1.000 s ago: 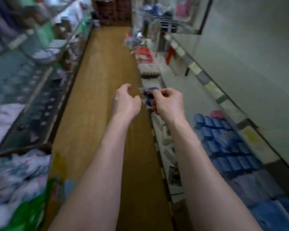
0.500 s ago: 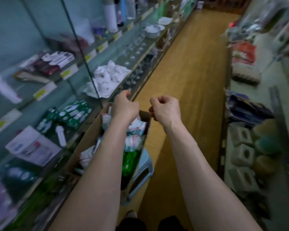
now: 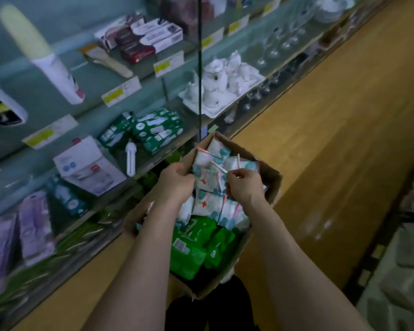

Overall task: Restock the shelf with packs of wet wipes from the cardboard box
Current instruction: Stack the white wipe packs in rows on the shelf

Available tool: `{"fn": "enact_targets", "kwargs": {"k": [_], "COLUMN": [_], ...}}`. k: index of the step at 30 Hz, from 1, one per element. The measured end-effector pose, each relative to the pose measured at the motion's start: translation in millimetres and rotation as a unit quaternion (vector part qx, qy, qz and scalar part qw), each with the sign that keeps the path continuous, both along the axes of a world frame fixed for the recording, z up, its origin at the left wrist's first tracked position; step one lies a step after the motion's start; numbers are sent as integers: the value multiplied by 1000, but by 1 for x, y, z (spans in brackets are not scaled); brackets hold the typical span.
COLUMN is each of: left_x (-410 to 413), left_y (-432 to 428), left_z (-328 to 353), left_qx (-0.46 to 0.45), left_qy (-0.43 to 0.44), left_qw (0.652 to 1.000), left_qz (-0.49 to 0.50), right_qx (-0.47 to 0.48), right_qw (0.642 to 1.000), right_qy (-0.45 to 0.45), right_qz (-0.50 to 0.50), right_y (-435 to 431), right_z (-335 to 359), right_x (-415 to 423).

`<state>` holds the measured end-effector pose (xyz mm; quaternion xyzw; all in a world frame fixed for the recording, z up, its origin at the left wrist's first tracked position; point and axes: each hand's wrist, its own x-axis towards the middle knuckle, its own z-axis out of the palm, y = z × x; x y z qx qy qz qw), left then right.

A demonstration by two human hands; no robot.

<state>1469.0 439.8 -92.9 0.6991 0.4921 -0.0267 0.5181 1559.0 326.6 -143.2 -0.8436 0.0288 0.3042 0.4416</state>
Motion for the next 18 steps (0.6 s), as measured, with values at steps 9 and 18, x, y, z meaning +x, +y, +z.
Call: {"fn": "enact_targets", "kwargs": {"k": [9,18], "left_x": [27,20], "left_y": [10,7], "left_z": [-80,-128], "left_qx": [-75,-137], "left_qy": [49,67], "left_qw": [991,974], "left_qz": [101,165], "right_qx": [-148,-232], "right_qw": [962,921], "right_qy": [-69,-123], "right_qz": [220,287], "right_y": [27,60], "right_z": [-64,-105], "right_x": [23,35]}}
